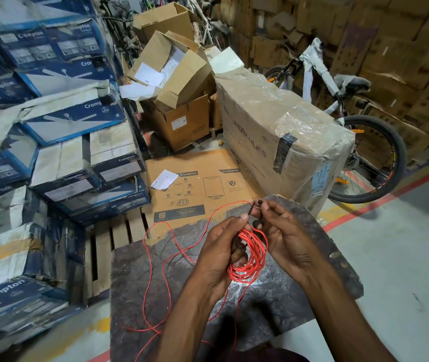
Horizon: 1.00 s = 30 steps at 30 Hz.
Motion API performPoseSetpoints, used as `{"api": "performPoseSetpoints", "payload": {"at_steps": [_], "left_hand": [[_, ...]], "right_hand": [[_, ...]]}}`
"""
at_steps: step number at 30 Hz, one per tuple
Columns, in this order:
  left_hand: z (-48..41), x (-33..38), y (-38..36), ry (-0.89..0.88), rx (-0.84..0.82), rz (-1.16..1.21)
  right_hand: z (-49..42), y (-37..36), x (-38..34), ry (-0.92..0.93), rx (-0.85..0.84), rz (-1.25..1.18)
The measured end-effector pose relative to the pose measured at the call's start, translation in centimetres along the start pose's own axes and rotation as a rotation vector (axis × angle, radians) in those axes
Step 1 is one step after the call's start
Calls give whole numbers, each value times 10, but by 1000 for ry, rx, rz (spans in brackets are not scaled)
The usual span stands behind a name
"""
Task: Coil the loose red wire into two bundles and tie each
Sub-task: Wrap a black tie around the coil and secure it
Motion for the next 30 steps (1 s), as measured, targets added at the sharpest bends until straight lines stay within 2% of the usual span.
{"api": "performPoseSetpoints", "payload": {"at_steps": [30], "left_hand": [[-2, -1, 3, 7, 3, -54]], "right_hand": [[-2, -1, -5, 45, 5, 140]]}}
Point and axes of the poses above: each hand's wrist, its own z-axis away from the middle knuckle, its own y-axis out of the back of the hand, x = y × z, the point moved 10 cm from there along -z, towards the middle knuckle, and after that the axes turned 1 degree about y, right-handed, at the moved point
